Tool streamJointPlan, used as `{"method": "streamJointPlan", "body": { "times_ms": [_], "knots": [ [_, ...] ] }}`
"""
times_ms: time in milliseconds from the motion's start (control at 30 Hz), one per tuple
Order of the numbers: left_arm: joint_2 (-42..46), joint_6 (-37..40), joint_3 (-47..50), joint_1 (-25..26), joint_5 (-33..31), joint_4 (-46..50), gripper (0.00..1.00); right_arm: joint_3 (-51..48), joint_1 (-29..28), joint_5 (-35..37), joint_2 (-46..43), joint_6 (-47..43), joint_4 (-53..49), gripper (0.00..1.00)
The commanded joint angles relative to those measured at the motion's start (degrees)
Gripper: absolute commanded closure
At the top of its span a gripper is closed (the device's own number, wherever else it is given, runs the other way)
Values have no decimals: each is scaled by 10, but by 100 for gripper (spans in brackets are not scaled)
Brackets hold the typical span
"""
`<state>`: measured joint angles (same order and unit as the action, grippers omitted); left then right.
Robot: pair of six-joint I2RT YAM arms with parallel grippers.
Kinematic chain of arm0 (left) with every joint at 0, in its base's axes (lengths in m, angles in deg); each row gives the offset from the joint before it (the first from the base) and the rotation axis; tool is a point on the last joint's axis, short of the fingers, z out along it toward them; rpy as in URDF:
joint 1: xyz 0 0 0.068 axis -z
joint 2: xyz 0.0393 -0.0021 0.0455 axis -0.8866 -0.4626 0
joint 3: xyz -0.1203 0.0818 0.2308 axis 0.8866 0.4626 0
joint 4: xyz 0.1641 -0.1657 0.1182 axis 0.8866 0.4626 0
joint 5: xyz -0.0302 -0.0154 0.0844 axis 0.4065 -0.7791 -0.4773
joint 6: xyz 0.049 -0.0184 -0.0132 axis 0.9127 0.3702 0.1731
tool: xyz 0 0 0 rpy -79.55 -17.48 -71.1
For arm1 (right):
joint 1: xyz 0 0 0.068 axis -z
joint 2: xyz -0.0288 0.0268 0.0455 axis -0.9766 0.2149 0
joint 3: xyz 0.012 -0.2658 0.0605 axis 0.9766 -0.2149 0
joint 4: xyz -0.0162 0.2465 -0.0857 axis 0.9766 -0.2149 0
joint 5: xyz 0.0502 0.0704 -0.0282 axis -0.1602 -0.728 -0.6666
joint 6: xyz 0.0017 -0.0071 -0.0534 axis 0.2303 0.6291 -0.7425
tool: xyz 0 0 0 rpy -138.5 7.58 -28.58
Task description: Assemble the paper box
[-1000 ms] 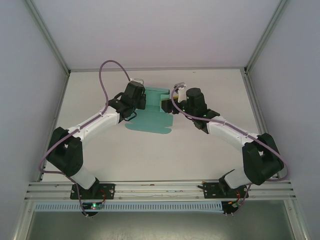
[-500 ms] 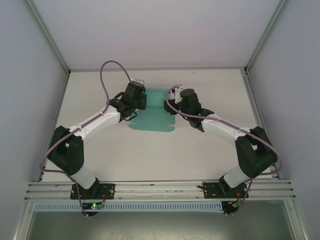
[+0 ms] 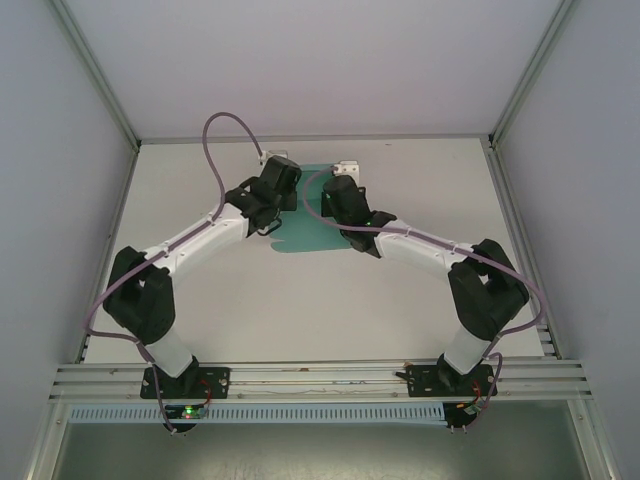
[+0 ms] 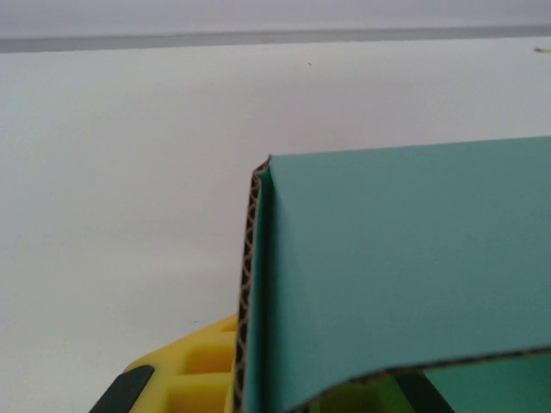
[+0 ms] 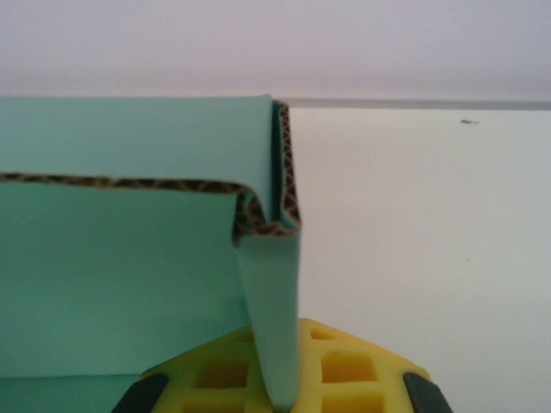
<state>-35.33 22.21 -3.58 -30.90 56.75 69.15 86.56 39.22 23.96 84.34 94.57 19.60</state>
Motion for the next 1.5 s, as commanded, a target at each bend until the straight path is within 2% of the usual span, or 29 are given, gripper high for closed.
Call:
{"method": "streamJointPlan", "body": {
  "times_ms": [0, 67, 167, 233, 300, 400, 500, 600, 733, 767, 900, 1000, 1133, 1333, 1467],
  "knots": [
    [-10, -71, -8, -24, -213, 174, 100, 7, 66, 233, 19, 12, -80, 100],
    [-16, -87, -15, -27, -237, 203, 100, 16, 70, 253, 24, -5, -76, 100],
    [-16, -88, -10, -30, -239, 194, 100, 18, 80, 239, 24, -11, -55, 100],
    [-27, -100, -29, -30, -254, 218, 100, 36, 86, 266, 37, -6, -76, 100],
    [-35, -97, -46, -28, -243, 231, 100, 43, 87, 299, 48, -11, -69, 100],
    [-26, -86, -38, -27, -208, 202, 100, 56, 85, 325, 70, -23, -57, 99],
    [-18, -90, -38, -26, -214, 206, 100, 70, 87, 386, 94, -57, -53, 99],
    [-10, -84, -28, -27, -208, 194, 100, 61, 104, 375, 93, -69, -46, 100],
    [-10, -82, -29, -27, -192, 191, 100, 56, 112, 402, 92, -105, -24, 100],
    [-10, -79, -29, -27, -182, 189, 100, 53, 112, 381, 89, -99, -25, 100],
    [-2, -50, -17, -27, -115, 146, 100, 16, 111, 206, 54, -88, 31, 100],
    [5, -41, -17, -26, -82, 127, 100, -15, 99, 120, 27, -113, 99, 98],
    [16, -16, -6, -25, -33, 85, 100, -38, 94, -29, -12, -100, 124, 86],
    [19, 12, 7, -25, 47, 32, 100, -66, 96, -287, -41, -103, 162, 52],
    [14, 13, 1, -25, 52, 33, 100, -80, 96, -385, -54, -98, 179, 35]
  ]
}}
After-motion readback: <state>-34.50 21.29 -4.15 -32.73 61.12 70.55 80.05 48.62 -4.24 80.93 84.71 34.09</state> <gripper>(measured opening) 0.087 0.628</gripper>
